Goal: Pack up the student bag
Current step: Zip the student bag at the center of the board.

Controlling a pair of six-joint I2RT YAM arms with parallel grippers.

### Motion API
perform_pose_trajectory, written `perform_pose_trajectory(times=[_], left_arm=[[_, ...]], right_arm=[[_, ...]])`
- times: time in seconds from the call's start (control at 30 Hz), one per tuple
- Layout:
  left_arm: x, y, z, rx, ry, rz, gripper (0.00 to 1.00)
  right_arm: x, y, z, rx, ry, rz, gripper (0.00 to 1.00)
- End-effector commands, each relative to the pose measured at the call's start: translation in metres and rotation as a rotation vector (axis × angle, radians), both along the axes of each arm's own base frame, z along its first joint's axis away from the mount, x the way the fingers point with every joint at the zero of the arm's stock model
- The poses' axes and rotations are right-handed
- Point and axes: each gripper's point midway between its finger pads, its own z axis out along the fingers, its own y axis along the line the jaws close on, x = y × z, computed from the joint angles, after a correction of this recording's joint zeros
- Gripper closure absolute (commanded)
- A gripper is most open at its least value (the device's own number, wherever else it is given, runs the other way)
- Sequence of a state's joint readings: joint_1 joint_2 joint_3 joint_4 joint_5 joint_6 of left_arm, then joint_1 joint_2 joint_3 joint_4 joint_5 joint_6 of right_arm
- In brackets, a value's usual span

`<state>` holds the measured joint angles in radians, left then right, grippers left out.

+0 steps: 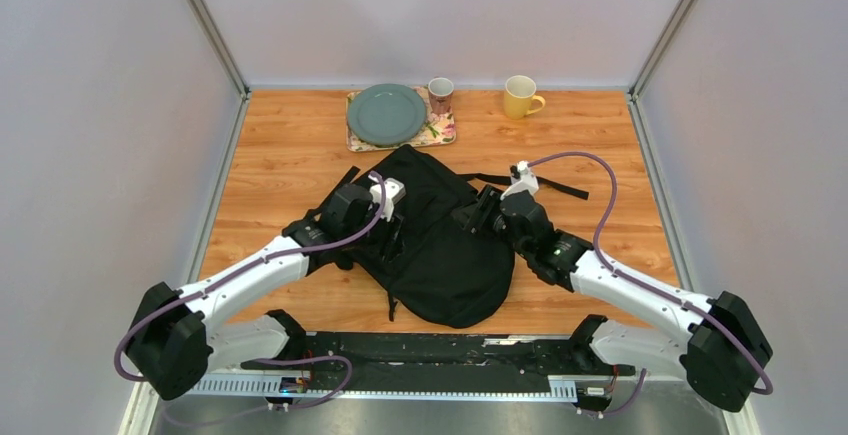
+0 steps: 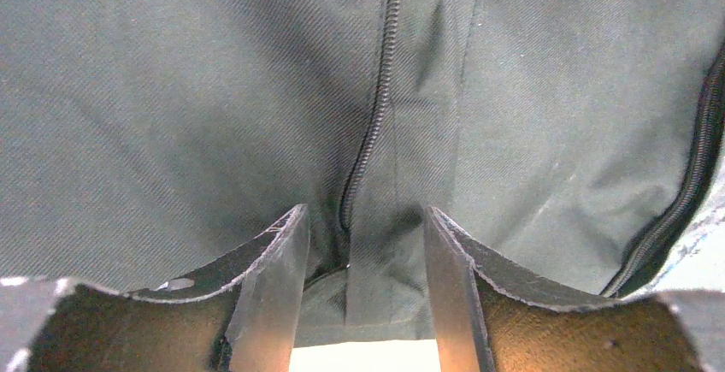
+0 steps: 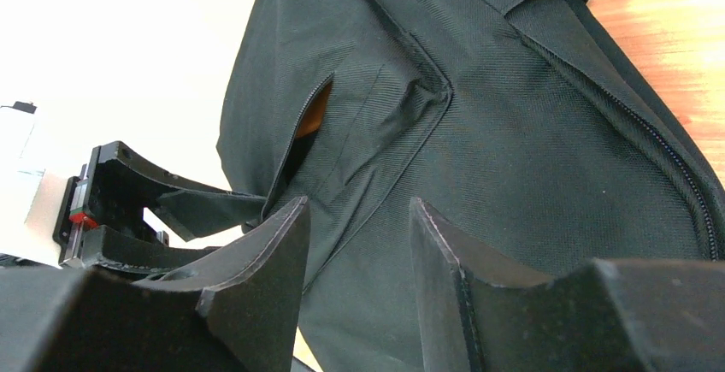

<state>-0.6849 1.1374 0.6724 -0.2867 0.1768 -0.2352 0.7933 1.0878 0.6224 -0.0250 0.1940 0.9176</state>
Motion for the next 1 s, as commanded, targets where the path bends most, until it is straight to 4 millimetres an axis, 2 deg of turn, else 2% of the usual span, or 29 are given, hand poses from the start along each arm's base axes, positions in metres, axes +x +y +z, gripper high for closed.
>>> perform_pose_trajectory(times=[0.0,0.13,0.23,0.37,0.4,0.43,0.47,0.53,0.57,0.67,0.7,0.77,0.8,0.83,0.87,0.9,0.97], left_arm=[[0.004,0.012,0.011,0.059,-0.047,0.0,0.4],[-0.018,-0.007,0.005,-0.001,0.041,-0.135,0.41],[-0.034,-0.025,0.009,-0.096,0.085,-0.246,0.44],[-0.052,-0.041,0.018,-0.176,0.135,-0.385,0.55],[-0.056,-0.042,0.019,-0.188,0.149,-0.413,0.63],[-0.056,-0.043,0.02,-0.183,0.152,-0.423,0.68],[-0.055,-0.042,0.018,-0.172,0.149,-0.418,0.78],[-0.054,-0.039,0.016,-0.156,0.145,-0.415,0.83],[-0.053,-0.038,0.015,-0.146,0.141,-0.41,0.91],[-0.055,-0.038,0.015,-0.147,0.142,-0.415,0.94],[-0.056,-0.038,0.016,-0.154,0.141,-0.419,0.95],[-0.058,-0.04,0.018,-0.174,0.14,-0.43,0.95],[-0.059,-0.04,0.018,-0.18,0.14,-0.431,0.95],[-0.059,-0.041,0.02,-0.191,0.131,-0.432,0.95],[-0.059,-0.041,0.022,-0.197,0.122,-0.436,0.95],[-0.059,-0.042,0.023,-0.202,0.117,-0.439,0.95],[-0.059,-0.042,0.027,-0.217,0.09,-0.442,1.0]], right_arm=[[0.0,0.0,0.025,0.032,-0.044,0.01,0.51],[-0.001,-0.001,0.026,0.03,-0.044,0.012,0.51],[-0.001,0.0,0.023,0.018,-0.031,0.014,0.51],[0.0,0.005,0.022,0.01,-0.026,0.035,0.51],[0.002,0.01,0.024,0.007,-0.035,0.055,0.51],[0.003,0.013,0.025,0.003,-0.035,0.065,0.51],[0.004,0.016,0.029,0.002,-0.039,0.078,0.51],[0.007,0.027,0.036,0.003,-0.048,0.116,0.56],[0.008,0.031,0.038,0.004,-0.048,0.127,0.57],[0.015,0.046,0.043,0.003,-0.038,0.172,0.64],[0.015,0.054,0.037,-0.002,-0.014,0.203,0.65],[0.015,0.069,0.045,0.021,-0.005,0.258,0.7],[0.015,0.074,0.033,0.006,0.036,0.279,0.72],[0.017,0.079,0.036,0.012,0.04,0.29,0.75],[0.017,0.083,0.031,0.011,0.061,0.3,0.78],[0.016,0.084,0.018,-0.011,0.1,0.303,0.8],[0.02,0.088,0.012,-0.018,0.115,0.302,0.85]])
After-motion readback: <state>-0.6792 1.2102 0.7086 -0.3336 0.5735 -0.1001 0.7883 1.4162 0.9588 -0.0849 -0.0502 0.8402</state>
